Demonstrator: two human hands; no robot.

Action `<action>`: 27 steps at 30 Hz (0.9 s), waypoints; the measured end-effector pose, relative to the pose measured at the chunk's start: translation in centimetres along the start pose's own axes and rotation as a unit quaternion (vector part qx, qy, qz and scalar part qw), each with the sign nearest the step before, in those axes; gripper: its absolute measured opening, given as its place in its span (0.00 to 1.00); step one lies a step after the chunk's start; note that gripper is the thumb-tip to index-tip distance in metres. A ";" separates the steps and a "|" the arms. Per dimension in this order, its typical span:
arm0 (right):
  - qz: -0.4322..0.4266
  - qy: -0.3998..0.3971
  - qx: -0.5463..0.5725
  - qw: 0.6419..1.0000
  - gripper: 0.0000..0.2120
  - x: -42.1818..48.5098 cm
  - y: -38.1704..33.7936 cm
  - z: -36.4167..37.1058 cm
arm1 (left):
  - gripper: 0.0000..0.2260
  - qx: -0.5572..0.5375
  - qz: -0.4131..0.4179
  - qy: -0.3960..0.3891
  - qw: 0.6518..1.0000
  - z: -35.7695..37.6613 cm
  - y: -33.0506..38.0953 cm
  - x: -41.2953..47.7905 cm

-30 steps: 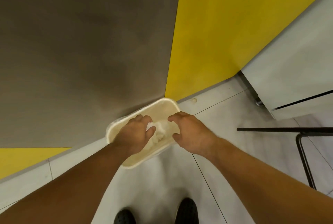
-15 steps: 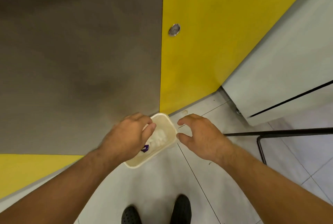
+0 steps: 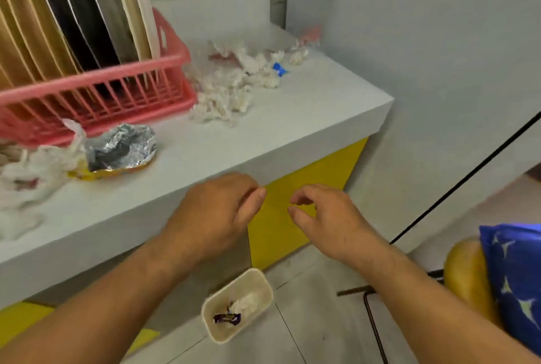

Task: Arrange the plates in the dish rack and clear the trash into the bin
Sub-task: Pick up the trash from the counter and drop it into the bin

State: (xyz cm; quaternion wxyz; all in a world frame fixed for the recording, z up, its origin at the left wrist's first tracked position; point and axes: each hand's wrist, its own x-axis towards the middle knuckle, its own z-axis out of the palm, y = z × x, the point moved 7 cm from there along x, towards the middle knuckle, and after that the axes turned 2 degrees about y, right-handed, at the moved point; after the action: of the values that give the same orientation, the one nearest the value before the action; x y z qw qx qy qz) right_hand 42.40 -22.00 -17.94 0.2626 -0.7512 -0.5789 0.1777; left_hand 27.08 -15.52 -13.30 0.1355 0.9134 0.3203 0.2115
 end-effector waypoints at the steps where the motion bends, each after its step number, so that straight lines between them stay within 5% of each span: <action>1: -0.009 0.012 -0.005 1.000 0.09 0.3 -0.9 -1.8 | 0.17 -0.003 -0.003 0.014 1.000 -1.7 0.6 0.9; 14: -0.072 0.054 -0.069 0.994 0.10 6.1 -8.7 -11.8 | 0.15 0.012 -0.005 0.079 0.997 -12.0 0.3 8.2; 27: 0.005 0.061 -0.094 0.994 0.13 15.3 -5.9 -12.2 | 0.14 -0.002 0.001 0.042 0.999 -10.8 -4.2 16.2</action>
State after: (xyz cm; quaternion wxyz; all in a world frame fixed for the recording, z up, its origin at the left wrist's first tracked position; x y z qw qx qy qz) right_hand 48.90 -8.49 -4.08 0.2245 -0.7849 -0.5722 0.0780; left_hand 31.23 -0.69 -0.64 0.1234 0.9040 0.3241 0.2501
